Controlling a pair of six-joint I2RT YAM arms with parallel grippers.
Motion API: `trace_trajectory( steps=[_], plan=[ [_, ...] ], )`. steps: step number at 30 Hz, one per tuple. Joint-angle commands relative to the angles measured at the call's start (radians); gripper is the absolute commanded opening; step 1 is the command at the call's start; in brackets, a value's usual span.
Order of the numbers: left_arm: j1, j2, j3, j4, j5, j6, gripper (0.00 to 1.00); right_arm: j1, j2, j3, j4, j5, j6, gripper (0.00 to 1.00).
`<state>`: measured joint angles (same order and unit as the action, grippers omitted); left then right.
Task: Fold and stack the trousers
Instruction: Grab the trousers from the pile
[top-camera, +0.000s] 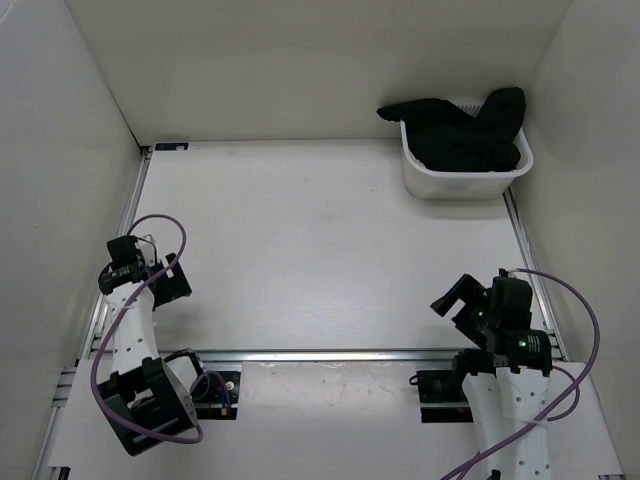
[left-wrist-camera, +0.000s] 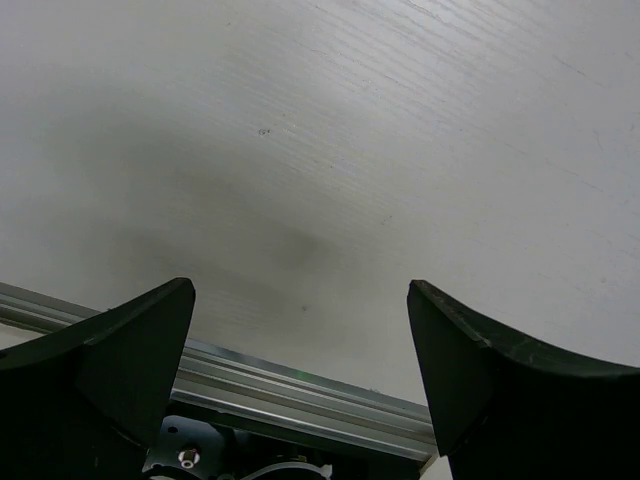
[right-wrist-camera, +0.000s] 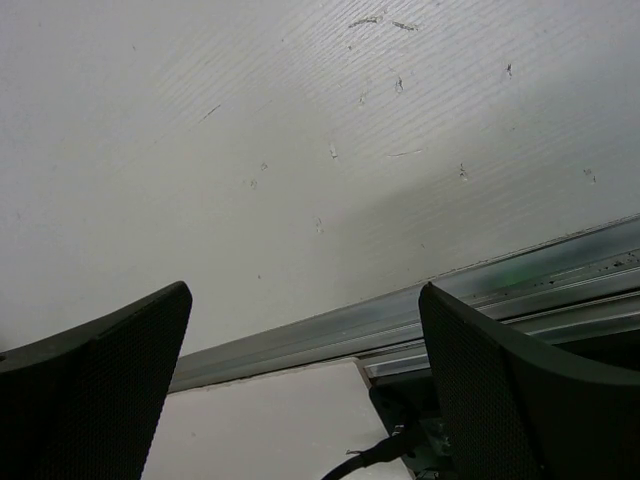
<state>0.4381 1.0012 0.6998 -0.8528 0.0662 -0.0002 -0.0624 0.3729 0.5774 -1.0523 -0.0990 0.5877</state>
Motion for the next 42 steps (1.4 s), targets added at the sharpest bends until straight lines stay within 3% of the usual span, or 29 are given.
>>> trace_trajectory(
  steps=[1,8,12,16,17,18,20,23,24,28,31,34,36,39,41,42],
  plan=[
    [-0.004,-0.015,0.001,0.015,-0.005,0.0,1.0,0.004,-0.005,-0.004,-0.118,0.018,-0.015,0.99],
    [-0.004,0.034,0.116,0.034,-0.083,0.0,1.0,0.004,0.191,0.235,-0.019,0.096,-0.193,0.99],
    [-0.004,0.108,0.347,0.034,-0.155,0.0,1.0,0.004,0.39,0.482,0.203,0.247,-0.23,0.99],
    [-0.013,0.25,0.599,-0.009,-0.27,0.0,1.0,-0.011,0.807,0.847,0.261,0.341,-0.197,0.99],
    [-0.013,0.278,0.662,-0.032,-0.288,0.0,1.0,-0.02,0.877,1.007,0.261,0.326,-0.16,0.99],
    [-0.013,0.302,0.775,-0.054,-0.299,0.0,1.0,-0.02,0.938,1.07,0.282,0.311,-0.151,0.99],
    [-0.013,0.335,0.849,-0.069,-0.315,0.0,1.0,-0.02,1.099,1.175,0.411,0.262,-0.15,0.99],
    [-0.013,0.346,0.912,-0.069,-0.255,0.0,1.0,-0.03,1.367,1.349,0.472,0.274,-0.14,0.99],
    [-0.013,0.346,0.912,-0.083,-0.179,0.0,1.0,-0.03,1.541,1.551,0.451,0.274,-0.14,0.99],
    [-0.013,0.326,0.839,-0.095,-0.019,0.0,1.0,-0.03,1.93,1.935,0.414,0.274,-0.14,0.99],
    [-0.001,0.358,0.794,-0.086,0.101,0.0,1.0,-0.03,2.002,1.891,0.566,0.284,-0.127,0.99],
    [-0.001,0.396,0.814,-0.086,0.061,0.0,0.9,-0.03,2.011,1.793,0.641,0.338,-0.138,0.98],
    [-0.001,0.412,0.833,-0.086,0.035,0.0,0.83,-0.03,2.032,1.808,0.62,0.347,-0.163,0.93],
    [-0.001,0.421,0.833,-0.086,0.026,0.0,0.83,-0.03,2.032,1.808,0.611,0.293,-0.216,0.78],
    [-0.001,0.421,0.833,-0.086,0.026,0.0,0.83,-0.03,2.005,1.833,0.585,0.187,-0.253,0.49],
    [-0.001,0.421,0.822,-0.086,0.017,0.0,0.83,-0.03,1.984,1.833,0.572,0.164,-0.262,0.2]
  ],
)
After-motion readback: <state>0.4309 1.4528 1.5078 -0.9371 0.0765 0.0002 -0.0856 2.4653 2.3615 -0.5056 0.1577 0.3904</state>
